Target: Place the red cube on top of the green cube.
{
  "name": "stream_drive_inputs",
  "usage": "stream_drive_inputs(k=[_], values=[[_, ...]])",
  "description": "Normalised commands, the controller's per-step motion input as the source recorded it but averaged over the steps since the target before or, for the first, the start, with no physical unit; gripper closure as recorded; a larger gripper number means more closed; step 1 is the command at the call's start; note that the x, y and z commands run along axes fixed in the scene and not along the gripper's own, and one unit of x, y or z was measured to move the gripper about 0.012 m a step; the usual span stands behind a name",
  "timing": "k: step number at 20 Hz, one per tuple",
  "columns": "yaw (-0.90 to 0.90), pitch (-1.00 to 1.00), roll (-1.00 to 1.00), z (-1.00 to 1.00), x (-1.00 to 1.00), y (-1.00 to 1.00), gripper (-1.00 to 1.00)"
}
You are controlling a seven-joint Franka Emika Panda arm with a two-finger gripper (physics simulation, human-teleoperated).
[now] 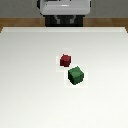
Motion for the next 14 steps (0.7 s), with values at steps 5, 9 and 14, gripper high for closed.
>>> stream_drive_inputs(k=[5,9,14], values=[[0.00,0.00,0.00,0.00,0.20,0.00,-1.00],[0.00,0.00,0.00,0.00,0.75,0.00,-1.00],[0.00,0.00,0.00,-0.60,0.00,0.00,-1.00]])
